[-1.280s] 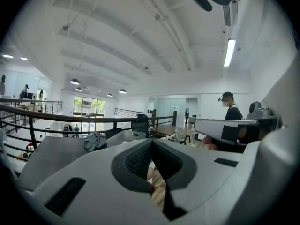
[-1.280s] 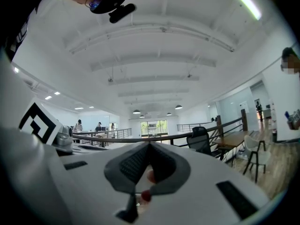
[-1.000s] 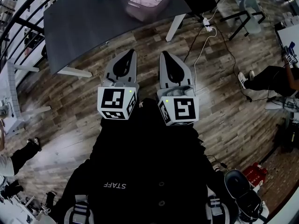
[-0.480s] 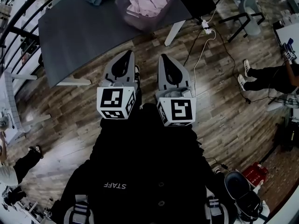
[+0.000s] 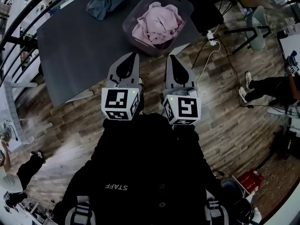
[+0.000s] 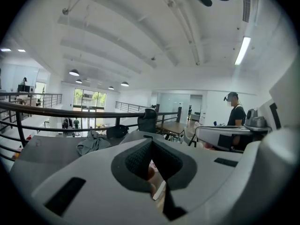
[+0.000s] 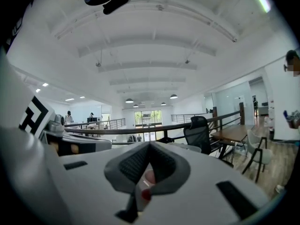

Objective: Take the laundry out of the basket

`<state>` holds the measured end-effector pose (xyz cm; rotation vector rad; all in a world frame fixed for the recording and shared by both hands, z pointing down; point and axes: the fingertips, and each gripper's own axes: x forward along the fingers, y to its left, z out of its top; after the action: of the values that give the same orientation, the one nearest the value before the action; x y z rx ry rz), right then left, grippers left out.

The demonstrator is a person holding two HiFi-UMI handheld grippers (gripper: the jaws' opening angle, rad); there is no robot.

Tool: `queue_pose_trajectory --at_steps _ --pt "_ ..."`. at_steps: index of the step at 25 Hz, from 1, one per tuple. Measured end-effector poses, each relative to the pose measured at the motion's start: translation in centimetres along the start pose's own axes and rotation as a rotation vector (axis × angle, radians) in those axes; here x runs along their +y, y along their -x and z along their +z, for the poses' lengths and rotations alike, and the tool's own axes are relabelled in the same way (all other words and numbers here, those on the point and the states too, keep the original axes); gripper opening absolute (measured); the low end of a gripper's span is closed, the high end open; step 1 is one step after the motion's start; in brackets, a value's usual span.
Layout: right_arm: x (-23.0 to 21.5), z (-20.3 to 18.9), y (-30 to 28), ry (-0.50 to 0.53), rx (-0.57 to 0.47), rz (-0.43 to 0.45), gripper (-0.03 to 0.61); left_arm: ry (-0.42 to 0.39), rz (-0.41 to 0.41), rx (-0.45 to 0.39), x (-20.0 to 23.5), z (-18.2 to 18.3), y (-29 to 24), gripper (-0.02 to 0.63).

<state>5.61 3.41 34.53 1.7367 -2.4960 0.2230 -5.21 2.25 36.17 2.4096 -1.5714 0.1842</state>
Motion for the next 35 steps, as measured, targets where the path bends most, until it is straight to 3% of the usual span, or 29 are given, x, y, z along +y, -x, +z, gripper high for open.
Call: queue_pose_trajectory --at_steps 12,22,26,35 --pt "-1.6 -0.7 -13.6 0.012 0.123 0.001 0.015 0.05 -0.042 0.084 8.0 0.9 -11.5 0.0" --pt "-4.1 -1.2 -16.6 -0.033 0.173 -0.004 0.014 0.061 -0.072 0.131 8.0 1.0 -15.9 0.0" --pt "-5.6 -2.1 -17.8 -0.052 0.192 0.025 0.015 0.062 -0.032 0.148 7.6 0.3 -17.0 0.0" --pt "-7.6 -5.1 -20.5 -0.09 0.331 0.061 0.015 0.152 0.055 0.221 8.1 -2.3 -18.8 0.0"
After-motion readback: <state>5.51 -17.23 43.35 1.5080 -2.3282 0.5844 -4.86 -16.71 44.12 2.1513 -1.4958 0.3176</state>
